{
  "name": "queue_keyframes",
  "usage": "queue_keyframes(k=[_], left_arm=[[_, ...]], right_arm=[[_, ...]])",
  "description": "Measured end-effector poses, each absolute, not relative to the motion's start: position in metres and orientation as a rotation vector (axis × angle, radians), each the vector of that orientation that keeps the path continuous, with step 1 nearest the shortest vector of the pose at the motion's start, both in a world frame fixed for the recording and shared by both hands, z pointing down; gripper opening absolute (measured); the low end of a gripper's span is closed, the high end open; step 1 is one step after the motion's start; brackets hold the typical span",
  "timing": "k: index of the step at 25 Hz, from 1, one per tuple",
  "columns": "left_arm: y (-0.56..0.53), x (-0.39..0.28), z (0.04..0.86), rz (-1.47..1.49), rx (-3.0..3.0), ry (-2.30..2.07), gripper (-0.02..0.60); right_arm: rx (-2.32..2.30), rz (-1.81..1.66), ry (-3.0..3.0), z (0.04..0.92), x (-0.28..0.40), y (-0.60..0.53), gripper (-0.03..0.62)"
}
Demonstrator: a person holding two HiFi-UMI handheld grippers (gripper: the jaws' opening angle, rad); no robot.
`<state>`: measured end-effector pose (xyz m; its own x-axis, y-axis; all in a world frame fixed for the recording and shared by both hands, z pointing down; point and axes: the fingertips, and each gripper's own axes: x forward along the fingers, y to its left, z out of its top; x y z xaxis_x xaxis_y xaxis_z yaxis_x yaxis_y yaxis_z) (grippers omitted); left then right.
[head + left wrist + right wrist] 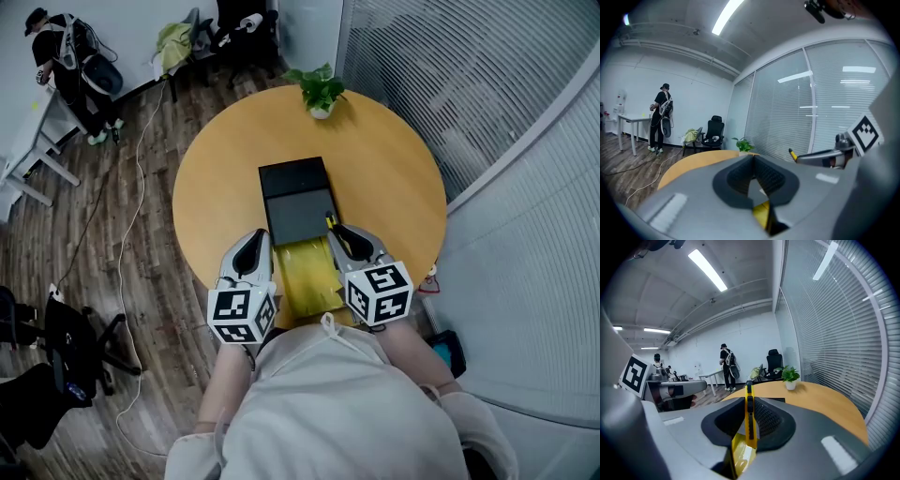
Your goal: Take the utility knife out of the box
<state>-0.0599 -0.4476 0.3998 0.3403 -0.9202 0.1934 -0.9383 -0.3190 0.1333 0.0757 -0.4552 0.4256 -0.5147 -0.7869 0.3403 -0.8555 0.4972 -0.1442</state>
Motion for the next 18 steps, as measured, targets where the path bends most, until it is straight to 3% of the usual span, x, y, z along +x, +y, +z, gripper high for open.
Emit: queue_keyframes(k=[18], left_arm=[[-0.448,-0.054,0.406,0.155,2.395,-1.668,0.006]], right_arm=[[1.383,0.490,-2.511,0.437,0.070,-0.457,0.063]])
